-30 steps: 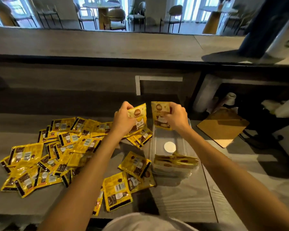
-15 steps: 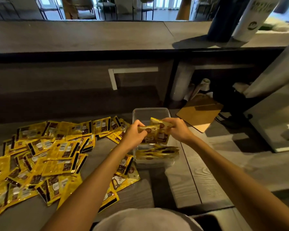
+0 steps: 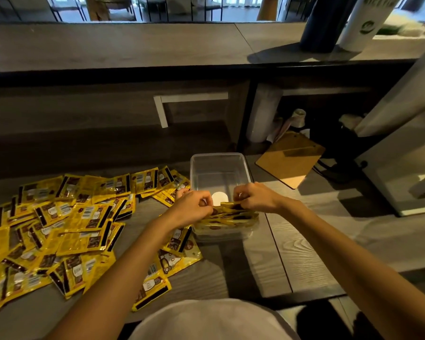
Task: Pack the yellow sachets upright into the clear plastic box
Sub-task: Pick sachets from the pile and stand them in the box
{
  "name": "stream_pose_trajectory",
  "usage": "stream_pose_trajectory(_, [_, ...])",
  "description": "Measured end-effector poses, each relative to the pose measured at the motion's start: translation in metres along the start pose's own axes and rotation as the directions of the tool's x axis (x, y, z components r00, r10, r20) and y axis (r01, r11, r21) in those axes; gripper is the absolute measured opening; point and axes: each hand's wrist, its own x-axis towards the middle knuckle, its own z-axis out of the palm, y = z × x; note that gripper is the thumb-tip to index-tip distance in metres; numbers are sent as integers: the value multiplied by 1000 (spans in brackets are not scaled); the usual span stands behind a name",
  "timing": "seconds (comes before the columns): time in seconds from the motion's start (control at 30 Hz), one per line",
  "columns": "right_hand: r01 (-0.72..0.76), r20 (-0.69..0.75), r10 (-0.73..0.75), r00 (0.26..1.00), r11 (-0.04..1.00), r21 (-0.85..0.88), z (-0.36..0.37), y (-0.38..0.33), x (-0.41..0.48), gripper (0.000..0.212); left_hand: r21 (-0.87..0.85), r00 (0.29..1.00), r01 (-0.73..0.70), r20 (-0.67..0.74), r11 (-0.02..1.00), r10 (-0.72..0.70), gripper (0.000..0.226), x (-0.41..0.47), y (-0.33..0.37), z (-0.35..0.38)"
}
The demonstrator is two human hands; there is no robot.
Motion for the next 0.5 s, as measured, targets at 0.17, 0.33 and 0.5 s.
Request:
stream_pose_trajectory(0.17, [38, 133, -24, 991, 994, -101, 3, -7, -7, 48, 111, 994, -21, 111, 994, 9, 31, -1, -1, 4])
stream_pose_trajectory(0.33, [31, 133, -14, 991, 992, -119, 9, -4, -11, 70, 135, 984, -57, 177, 989, 32, 40, -3, 3, 1])
stream_pose_trajectory(0.5, [57, 57, -56, 997, 998, -7, 7, -7, -16, 62, 137, 989, -101, 124, 985, 84, 45, -1, -1, 0])
